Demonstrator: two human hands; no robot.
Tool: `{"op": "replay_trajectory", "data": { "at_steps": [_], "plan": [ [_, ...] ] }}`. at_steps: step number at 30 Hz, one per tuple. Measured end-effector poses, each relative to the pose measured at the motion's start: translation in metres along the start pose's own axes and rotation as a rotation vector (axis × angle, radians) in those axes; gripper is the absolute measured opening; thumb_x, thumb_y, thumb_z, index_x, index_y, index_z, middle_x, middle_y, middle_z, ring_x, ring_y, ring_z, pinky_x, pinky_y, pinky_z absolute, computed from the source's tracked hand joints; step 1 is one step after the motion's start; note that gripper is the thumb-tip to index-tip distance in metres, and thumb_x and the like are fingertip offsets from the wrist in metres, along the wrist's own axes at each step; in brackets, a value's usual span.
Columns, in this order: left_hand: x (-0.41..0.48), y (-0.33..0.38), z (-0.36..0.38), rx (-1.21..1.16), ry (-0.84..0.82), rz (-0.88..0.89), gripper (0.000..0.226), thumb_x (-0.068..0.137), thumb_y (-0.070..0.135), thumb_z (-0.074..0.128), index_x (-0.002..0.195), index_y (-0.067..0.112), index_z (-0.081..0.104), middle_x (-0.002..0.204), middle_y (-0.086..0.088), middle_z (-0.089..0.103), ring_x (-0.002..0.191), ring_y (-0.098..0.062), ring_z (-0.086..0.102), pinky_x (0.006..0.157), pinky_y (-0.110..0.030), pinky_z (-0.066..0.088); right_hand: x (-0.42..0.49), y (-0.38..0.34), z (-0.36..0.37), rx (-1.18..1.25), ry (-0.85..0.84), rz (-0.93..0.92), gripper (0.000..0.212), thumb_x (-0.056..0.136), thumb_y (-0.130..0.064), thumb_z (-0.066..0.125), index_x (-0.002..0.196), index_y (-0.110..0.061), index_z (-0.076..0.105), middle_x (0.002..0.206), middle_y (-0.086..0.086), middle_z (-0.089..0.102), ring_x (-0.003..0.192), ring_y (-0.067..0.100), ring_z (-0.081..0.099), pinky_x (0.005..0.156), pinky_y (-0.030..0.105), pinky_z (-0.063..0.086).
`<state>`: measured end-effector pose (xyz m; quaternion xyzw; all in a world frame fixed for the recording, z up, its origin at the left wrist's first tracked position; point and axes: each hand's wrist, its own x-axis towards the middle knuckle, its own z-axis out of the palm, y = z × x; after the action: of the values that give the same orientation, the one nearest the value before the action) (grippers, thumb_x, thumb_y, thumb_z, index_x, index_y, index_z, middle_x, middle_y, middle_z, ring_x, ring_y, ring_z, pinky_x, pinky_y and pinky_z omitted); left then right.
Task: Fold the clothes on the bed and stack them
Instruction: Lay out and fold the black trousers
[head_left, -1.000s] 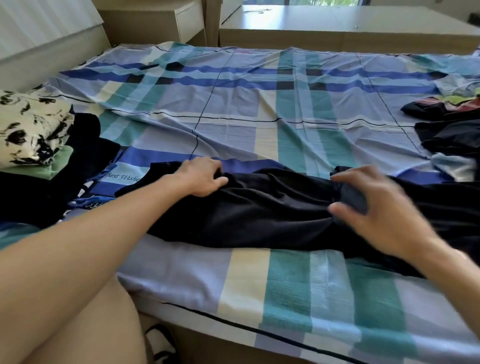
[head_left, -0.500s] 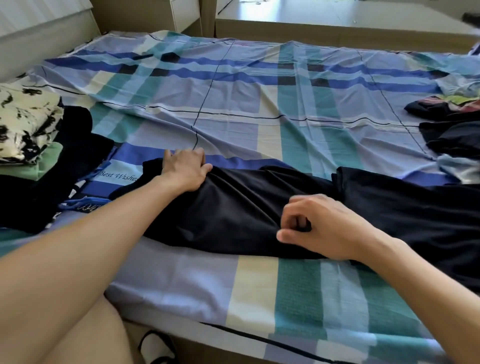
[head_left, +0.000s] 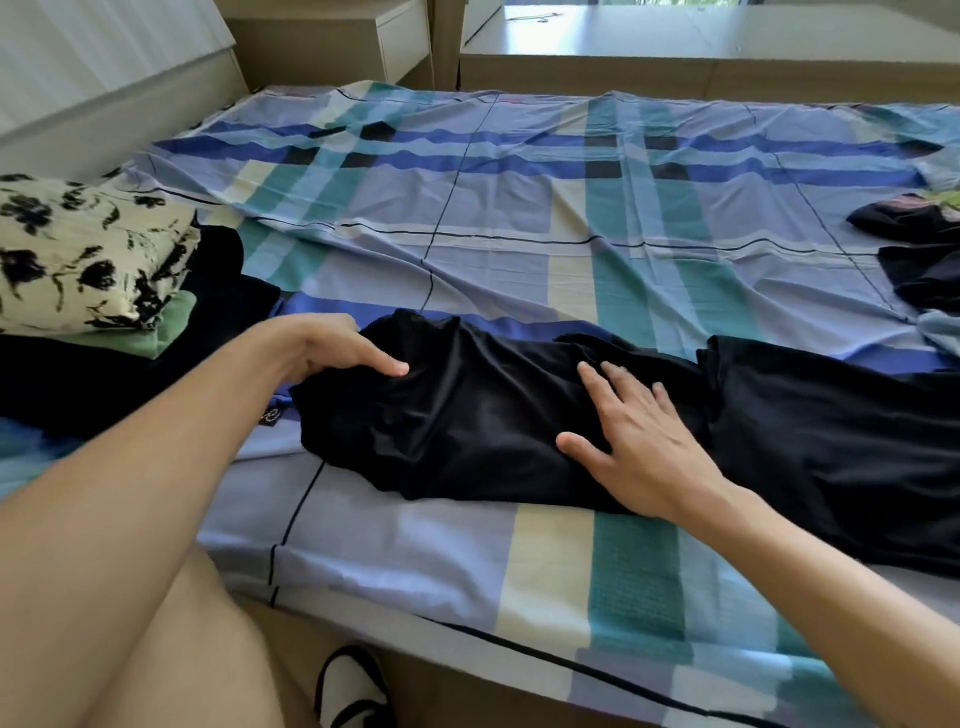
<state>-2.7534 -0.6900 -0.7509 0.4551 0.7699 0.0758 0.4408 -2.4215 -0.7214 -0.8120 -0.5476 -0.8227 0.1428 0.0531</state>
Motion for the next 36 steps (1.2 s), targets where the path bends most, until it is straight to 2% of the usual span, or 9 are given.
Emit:
{"op": "replay_trajectory", "data": {
  "at_steps": [6, 12, 19, 21, 25, 28, 31, 33, 36],
  "plan": [
    [-0.058, 0.065, 0.029, -0.309, -0.062, 0.300, 0.031, 0.084, 0.022, 0.077, 0.108, 0.005, 0.067, 0.097, -0.015, 0.077, 0.085, -0.028, 0.074, 0.079, -0.041, 0.062, -0.015, -0.033, -0.034, 0.823, 0.102, -0.078, 0.068, 0.082, -0.056, 0.063, 0.144, -0.033, 0.045, 0.124, -0.010, 0.060, 0.112, 0.005, 0.062, 0.103, 0.042, 0.049],
    [-0.091, 0.113, 0.073, -0.707, -0.333, 0.477, 0.048, 0.095, 0.043, 0.059, 0.130, 0.011, 0.049, 0.115, -0.025, 0.069, 0.096, -0.033, 0.070, 0.085, -0.041, 0.061, -0.024, -0.021, -0.074, 1.333, -0.001, 0.071, 0.083, 0.069, -0.068, 0.070, 0.140, -0.030, 0.051, 0.118, -0.006, 0.071, 0.102, 0.012, 0.071, 0.084, 0.035, 0.055],
    [-0.094, 0.130, 0.124, -0.681, -0.598, 0.671, 0.061, 0.100, 0.048, 0.039, 0.140, 0.003, 0.048, 0.136, -0.019, 0.061, 0.128, -0.031, 0.058, 0.103, -0.045, 0.051, -0.029, 0.026, -0.087, 1.246, 0.131, 0.281, 0.067, 0.074, -0.022, 0.085, 0.134, -0.021, 0.055, 0.108, 0.006, 0.076, 0.097, 0.022, 0.074, 0.087, 0.039, 0.058],
    [-0.094, 0.137, 0.136, -0.660, -0.491, 0.789, 0.053, 0.098, 0.040, 0.044, 0.134, 0.004, 0.054, 0.135, -0.014, 0.062, 0.127, -0.027, 0.059, 0.102, -0.045, 0.052, -0.032, 0.037, -0.099, 1.293, 0.216, 0.299, 0.056, 0.081, -0.004, 0.077, 0.132, -0.015, 0.056, 0.108, 0.013, 0.074, 0.096, 0.027, 0.074, 0.085, 0.041, 0.060],
    [-0.089, 0.139, 0.154, -0.366, -0.073, 1.040, 0.039, 0.087, 0.040, 0.058, 0.117, 0.015, 0.064, 0.125, -0.002, 0.068, 0.117, -0.013, 0.063, 0.100, -0.033, 0.052, -0.057, 0.086, -0.155, 1.322, 0.385, 0.343, 0.034, 0.089, -0.012, 0.071, 0.122, -0.011, 0.064, 0.107, 0.013, 0.075, 0.100, 0.029, 0.073, 0.087, 0.042, 0.059],
    [-0.075, 0.135, 0.173, -0.160, 0.024, 1.035, 0.044, 0.079, 0.055, 0.057, 0.114, 0.030, 0.063, 0.122, 0.009, 0.066, 0.112, -0.010, 0.064, 0.101, -0.035, 0.051, -0.084, 0.139, -0.182, 1.334, 0.465, 0.420, 0.031, 0.091, -0.026, 0.069, 0.119, -0.012, 0.069, 0.109, 0.008, 0.075, 0.099, 0.025, 0.073, 0.093, 0.044, 0.057],
    [-0.060, 0.136, 0.198, 0.062, 0.122, 1.053, 0.048, 0.082, 0.057, 0.052, 0.120, 0.029, 0.060, 0.128, 0.014, 0.059, 0.122, -0.005, 0.053, 0.109, -0.025, 0.037, -0.109, 0.189, -0.188, 1.261, 0.499, 0.574, 0.038, 0.094, -0.020, 0.063, 0.130, -0.011, 0.063, 0.105, 0.006, 0.075, 0.086, 0.020, 0.073, 0.078, 0.036, 0.060],
    [-0.055, 0.141, 0.218, 0.133, 0.125, 1.039, 0.047, 0.086, 0.050, 0.052, 0.126, 0.026, 0.058, 0.138, 0.011, 0.050, 0.133, -0.006, 0.042, 0.108, -0.013, 0.025, -0.123, 0.220, -0.182, 1.185, 0.445, 0.669, 0.038, 0.093, -0.010, 0.061, 0.131, -0.011, 0.061, 0.115, 0.011, 0.072, 0.082, 0.021, 0.072, 0.065, 0.033, 0.061],
    [-0.044, 0.143, 0.248, 0.229, 0.123, 0.958, 0.049, 0.091, 0.047, 0.056, 0.135, 0.025, 0.054, 0.155, 0.001, 0.032, 0.147, -0.016, 0.023, 0.117, -0.021, 0.014, -0.137, 0.250, -0.162, 0.848, 0.288, 0.871, 0.043, 0.091, 0.000, 0.065, 0.131, -0.013, 0.057, 0.119, 0.012, 0.065, 0.086, 0.021, 0.065, 0.062, 0.034, 0.057]
  ]
}}
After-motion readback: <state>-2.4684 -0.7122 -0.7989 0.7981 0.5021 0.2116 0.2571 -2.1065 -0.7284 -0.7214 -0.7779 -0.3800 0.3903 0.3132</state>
